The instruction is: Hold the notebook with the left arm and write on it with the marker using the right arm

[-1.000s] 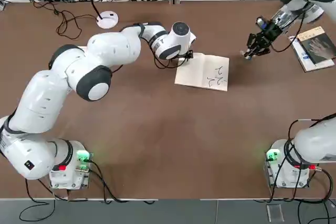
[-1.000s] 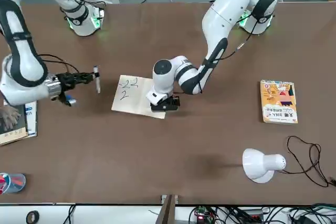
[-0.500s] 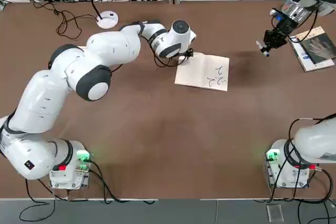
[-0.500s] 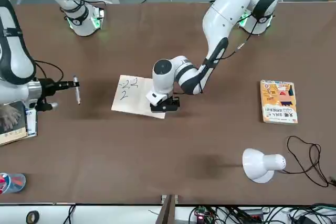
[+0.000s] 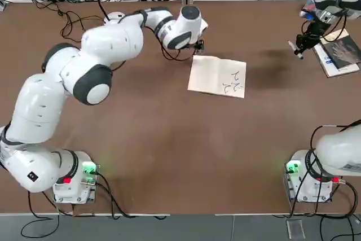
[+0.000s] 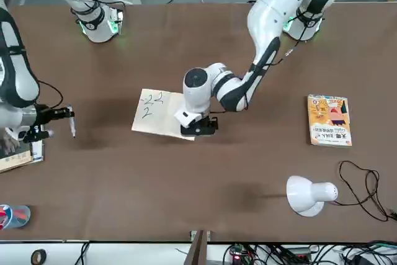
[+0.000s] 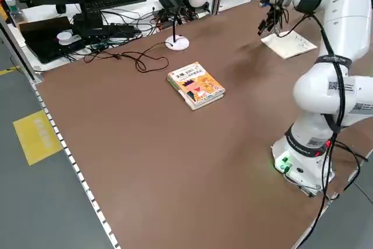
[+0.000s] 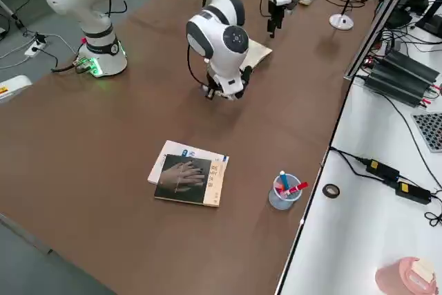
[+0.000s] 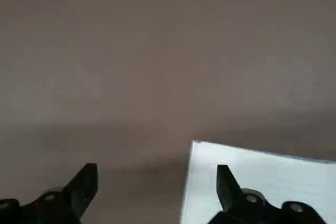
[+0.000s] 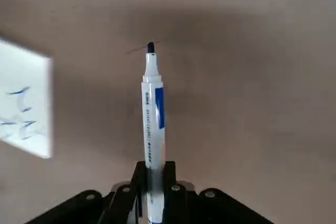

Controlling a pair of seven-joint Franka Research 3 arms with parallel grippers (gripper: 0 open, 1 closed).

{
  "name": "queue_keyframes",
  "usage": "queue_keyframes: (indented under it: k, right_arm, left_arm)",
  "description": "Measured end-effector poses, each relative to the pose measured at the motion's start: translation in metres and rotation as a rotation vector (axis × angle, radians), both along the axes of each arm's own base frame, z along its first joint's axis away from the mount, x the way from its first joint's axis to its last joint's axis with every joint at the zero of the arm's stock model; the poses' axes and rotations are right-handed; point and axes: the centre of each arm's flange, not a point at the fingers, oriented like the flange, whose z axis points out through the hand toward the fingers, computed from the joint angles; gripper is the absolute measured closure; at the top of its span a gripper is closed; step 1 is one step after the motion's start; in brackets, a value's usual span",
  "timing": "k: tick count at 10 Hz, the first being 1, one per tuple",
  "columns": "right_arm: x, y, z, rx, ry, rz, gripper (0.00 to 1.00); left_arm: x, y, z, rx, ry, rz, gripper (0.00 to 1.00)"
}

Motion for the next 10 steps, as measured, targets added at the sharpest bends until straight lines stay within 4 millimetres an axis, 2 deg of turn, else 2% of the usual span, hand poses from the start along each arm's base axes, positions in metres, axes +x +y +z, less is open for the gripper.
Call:
queue_keyframes:
  k: [5, 7, 10]
  right_arm:
    - [0.014, -0.019, -0.045, -0.055, -0.107, 0.033, 0.83]
    - [0.013, -0.023, -0.057, -0.07, -0.139, 0.029, 0.83]
    - [0.009, -0.027, -0.064, -0.081, -0.169, 0.044, 0.83]
  left_arm:
    - [0.032, 0.04, 0.081, 0.019, -0.027, -0.094, 0.0]
    - [0.048, 0.067, 0.111, 0.017, -0.018, -0.126, 0.0]
    - [0.073, 0.115, 0.147, 0.015, -0.007, -0.144, 0.0]
